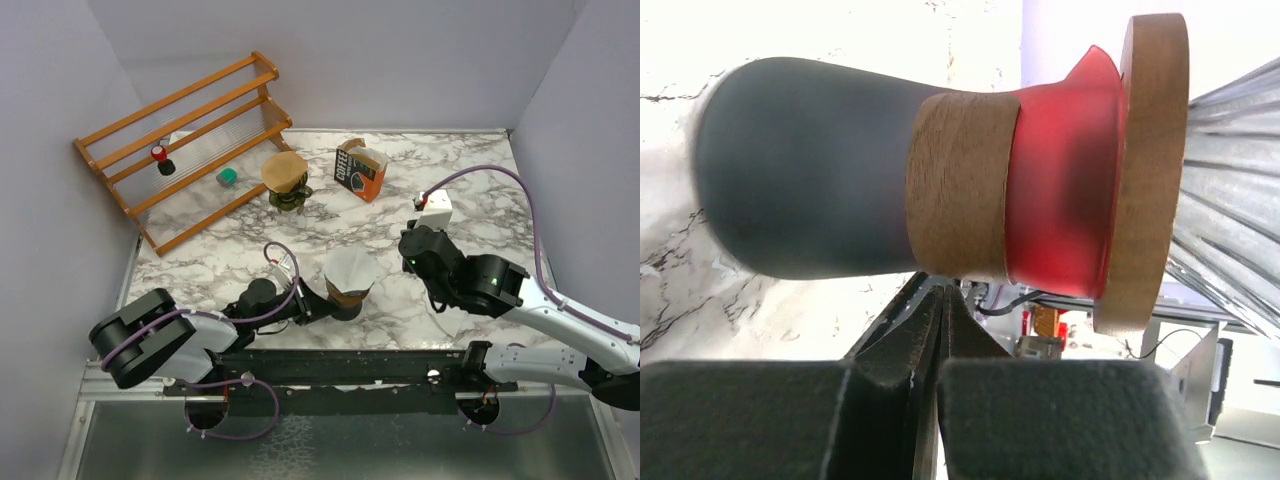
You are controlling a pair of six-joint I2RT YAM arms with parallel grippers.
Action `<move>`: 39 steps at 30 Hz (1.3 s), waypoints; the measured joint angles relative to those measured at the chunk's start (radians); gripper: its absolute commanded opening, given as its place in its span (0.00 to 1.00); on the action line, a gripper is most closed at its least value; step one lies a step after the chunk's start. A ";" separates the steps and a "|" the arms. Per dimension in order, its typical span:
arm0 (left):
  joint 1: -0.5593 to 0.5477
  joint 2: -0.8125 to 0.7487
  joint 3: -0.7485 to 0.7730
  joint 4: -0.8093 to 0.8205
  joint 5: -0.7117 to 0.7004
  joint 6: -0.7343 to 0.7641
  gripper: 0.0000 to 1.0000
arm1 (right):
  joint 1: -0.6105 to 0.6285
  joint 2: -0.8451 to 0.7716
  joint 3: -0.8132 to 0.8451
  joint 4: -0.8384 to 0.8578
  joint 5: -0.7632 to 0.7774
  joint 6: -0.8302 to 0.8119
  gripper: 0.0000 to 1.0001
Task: Place the coffee filter in the dripper
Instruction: Move the coffee server to the center of the board.
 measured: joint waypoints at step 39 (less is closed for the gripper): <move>0.076 0.587 0.310 0.517 0.036 -0.161 0.00 | 0.000 -0.096 0.000 -0.055 0.000 0.028 0.06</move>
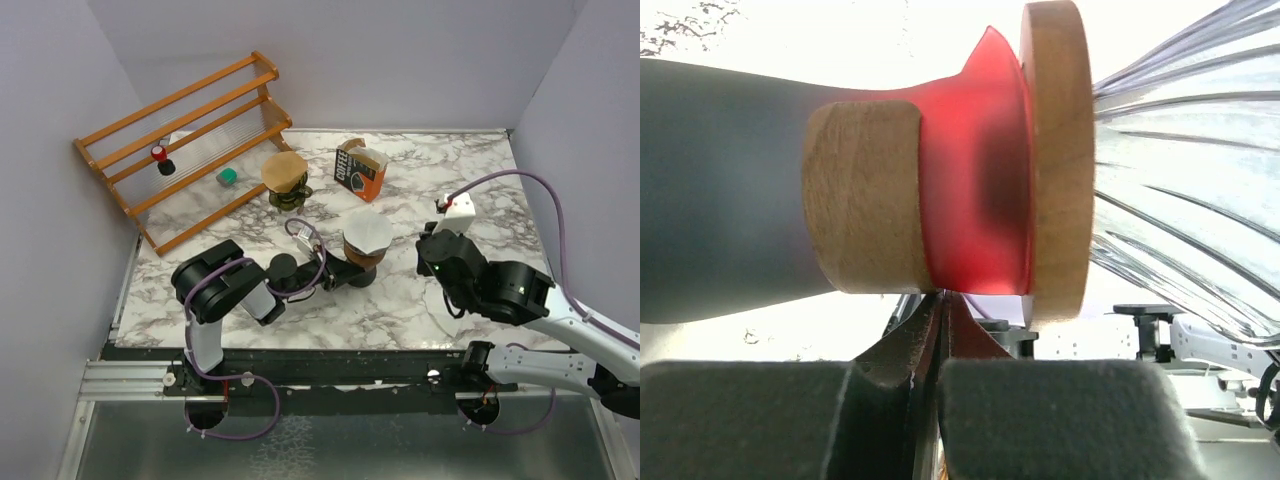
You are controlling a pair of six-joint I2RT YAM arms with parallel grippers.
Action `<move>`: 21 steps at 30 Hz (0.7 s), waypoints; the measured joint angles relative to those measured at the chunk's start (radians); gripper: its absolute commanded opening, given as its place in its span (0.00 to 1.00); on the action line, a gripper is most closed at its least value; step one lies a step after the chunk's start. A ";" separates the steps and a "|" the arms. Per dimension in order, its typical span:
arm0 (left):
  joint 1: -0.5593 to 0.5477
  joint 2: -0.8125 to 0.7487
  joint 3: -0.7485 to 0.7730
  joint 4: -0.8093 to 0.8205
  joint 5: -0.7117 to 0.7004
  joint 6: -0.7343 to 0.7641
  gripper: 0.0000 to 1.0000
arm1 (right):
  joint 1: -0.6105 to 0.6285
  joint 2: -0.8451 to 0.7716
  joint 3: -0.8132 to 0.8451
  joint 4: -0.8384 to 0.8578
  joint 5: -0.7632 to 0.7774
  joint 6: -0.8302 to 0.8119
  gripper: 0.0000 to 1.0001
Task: Place the coffee filter in the dripper
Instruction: Move the coffee server to the center of the board, then reset both arms
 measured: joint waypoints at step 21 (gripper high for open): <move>0.029 -0.509 -0.208 -0.365 -0.005 0.204 0.25 | 0.000 0.019 0.058 -0.031 -0.007 0.019 0.75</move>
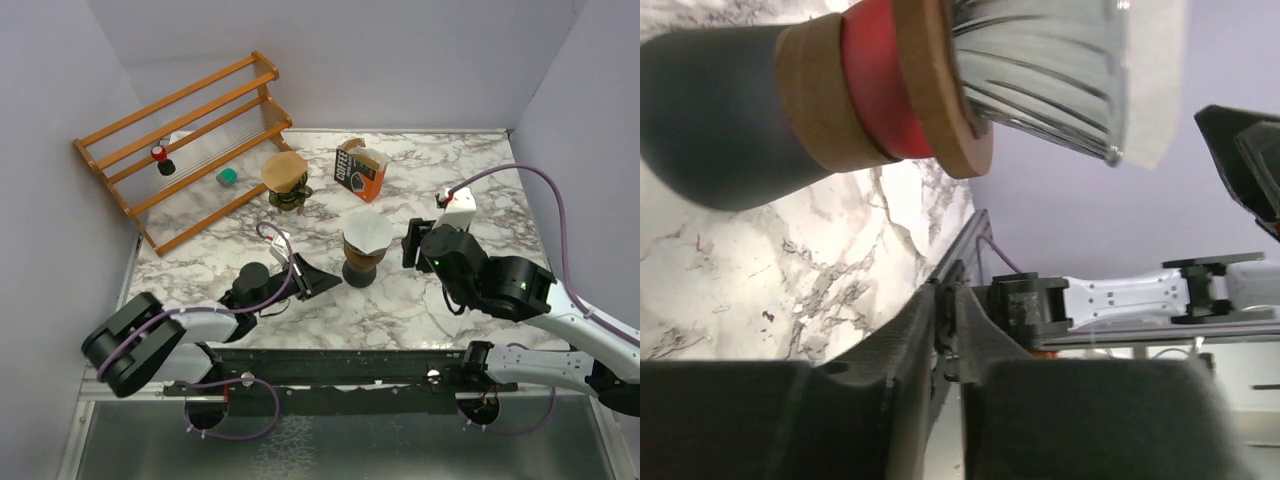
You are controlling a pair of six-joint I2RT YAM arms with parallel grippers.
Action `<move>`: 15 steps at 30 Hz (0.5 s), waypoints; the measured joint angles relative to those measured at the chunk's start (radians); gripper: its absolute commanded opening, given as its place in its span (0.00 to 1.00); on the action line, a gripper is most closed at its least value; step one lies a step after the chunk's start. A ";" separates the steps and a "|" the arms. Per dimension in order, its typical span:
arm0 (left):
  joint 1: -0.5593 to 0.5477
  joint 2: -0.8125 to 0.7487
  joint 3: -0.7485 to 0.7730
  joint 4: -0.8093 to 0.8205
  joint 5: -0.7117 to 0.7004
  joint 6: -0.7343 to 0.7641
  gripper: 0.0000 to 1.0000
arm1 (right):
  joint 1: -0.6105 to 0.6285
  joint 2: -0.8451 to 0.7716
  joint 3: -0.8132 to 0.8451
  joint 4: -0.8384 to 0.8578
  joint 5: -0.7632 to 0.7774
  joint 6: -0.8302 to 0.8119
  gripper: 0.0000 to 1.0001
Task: Place the coffee filter in the dripper
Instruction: Reset both arms
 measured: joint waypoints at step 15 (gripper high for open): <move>0.013 -0.595 0.359 -0.973 -0.243 0.463 0.99 | -0.002 0.032 0.029 0.006 0.102 -0.042 1.00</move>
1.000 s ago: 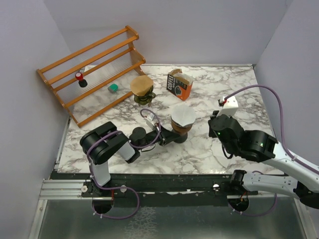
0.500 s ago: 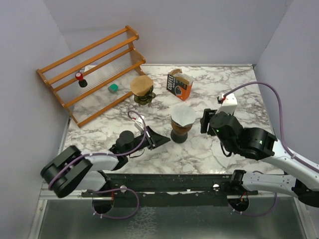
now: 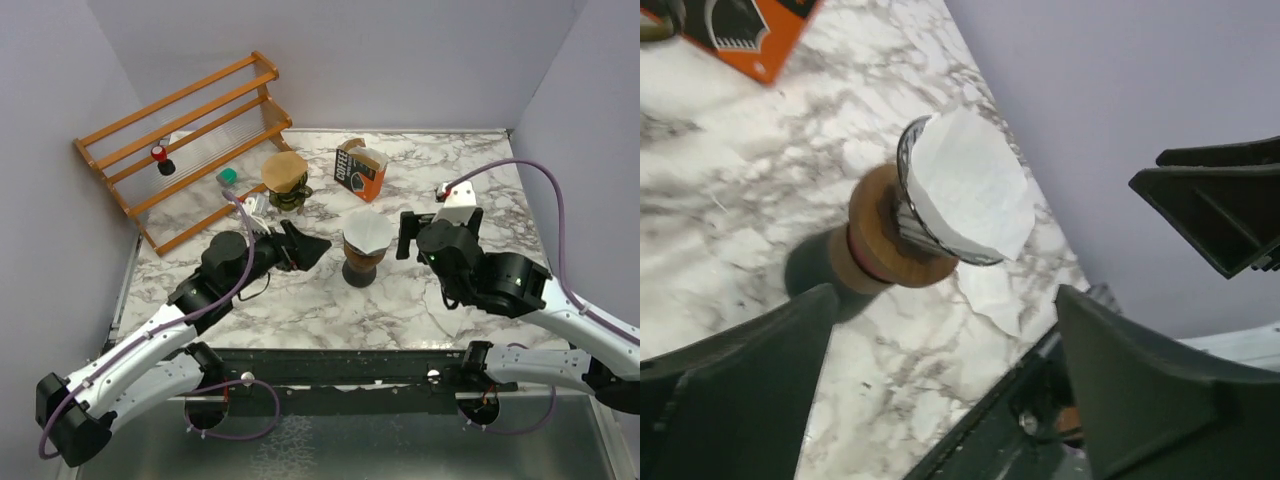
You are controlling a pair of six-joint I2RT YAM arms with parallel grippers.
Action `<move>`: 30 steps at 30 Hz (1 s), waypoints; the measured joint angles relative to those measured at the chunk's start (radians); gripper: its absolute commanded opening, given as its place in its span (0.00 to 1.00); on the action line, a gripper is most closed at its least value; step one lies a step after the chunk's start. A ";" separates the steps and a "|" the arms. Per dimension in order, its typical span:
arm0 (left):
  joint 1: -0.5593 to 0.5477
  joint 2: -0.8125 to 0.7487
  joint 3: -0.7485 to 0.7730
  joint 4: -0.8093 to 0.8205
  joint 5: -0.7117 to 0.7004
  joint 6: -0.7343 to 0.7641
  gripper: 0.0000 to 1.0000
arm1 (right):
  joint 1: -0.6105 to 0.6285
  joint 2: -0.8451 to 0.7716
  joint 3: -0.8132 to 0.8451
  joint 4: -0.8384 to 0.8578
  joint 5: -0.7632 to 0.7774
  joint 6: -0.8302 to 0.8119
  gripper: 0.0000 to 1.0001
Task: Place the coffee filter in the dripper
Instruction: Reset both arms
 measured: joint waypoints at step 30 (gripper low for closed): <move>0.391 0.152 0.445 -0.457 -0.130 0.554 0.99 | -0.709 0.056 -0.046 0.244 -0.533 -0.251 1.00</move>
